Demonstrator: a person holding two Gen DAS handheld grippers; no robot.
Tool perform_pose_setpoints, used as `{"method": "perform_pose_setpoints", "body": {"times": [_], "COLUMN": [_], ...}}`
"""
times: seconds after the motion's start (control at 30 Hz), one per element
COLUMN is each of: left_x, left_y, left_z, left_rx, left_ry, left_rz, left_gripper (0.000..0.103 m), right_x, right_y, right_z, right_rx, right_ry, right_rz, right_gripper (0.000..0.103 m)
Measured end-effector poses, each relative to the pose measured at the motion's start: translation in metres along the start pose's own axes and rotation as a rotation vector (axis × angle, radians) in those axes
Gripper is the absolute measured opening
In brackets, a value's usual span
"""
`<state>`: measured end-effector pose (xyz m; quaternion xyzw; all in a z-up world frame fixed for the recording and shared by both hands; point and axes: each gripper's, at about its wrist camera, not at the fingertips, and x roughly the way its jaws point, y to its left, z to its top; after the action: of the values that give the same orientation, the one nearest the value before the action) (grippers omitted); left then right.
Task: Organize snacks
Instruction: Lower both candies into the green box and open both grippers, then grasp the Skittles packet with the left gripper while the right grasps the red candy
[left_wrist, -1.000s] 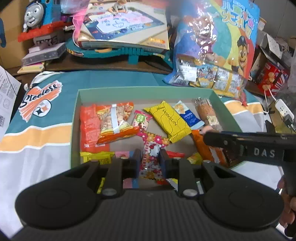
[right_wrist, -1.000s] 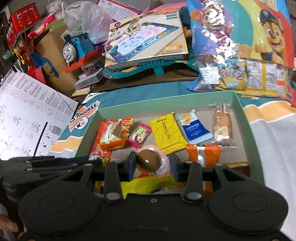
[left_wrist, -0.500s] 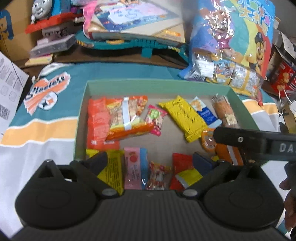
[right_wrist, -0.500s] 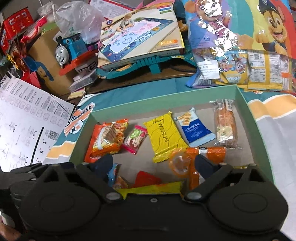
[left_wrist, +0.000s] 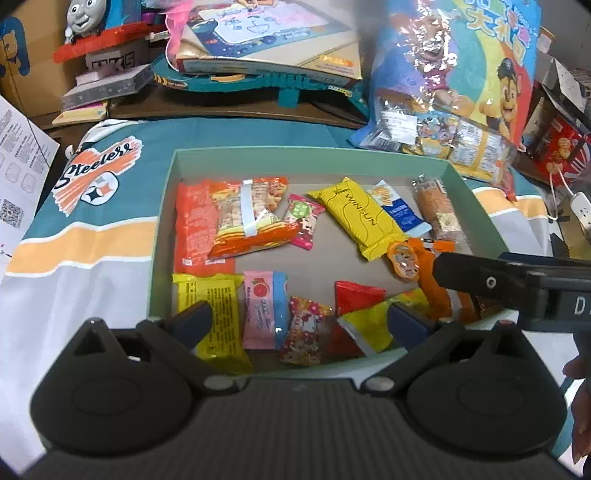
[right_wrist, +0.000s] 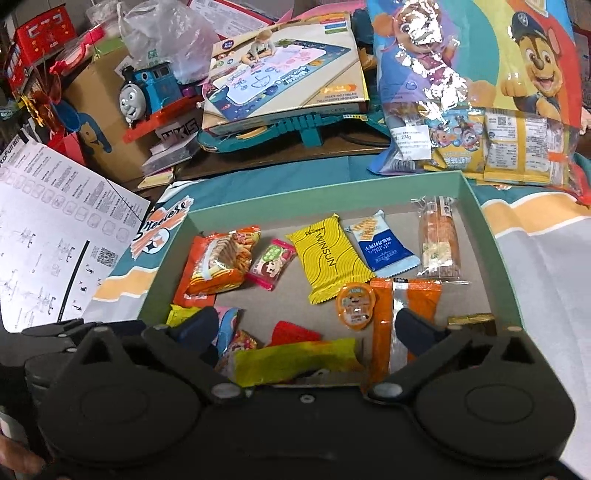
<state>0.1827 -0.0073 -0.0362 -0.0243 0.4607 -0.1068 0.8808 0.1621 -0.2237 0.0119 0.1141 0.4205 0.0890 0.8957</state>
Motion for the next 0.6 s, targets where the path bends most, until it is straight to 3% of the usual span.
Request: {"method": "perform_pose_setpoints", "body": {"times": [0.37,0.6], "left_x": [-0.035,-0.051], "left_y": [-0.002,0.031], "left_z": [-0.025,-0.055], "left_rx": [0.032,0.02], "left_ry": [-0.017,-0.021], "left_rz": [-0.006,0.028], "left_gripper": [0.103,0.103], "right_x": [-0.035,-0.036], "right_y": [0.011,0.027], "right_z": [-0.018,-0.039], "right_rx": [-0.003,-0.012], "right_ry": [-0.012,0.038], "right_rz": [0.005,0.034], "right_gripper": [0.103,0.103]}}
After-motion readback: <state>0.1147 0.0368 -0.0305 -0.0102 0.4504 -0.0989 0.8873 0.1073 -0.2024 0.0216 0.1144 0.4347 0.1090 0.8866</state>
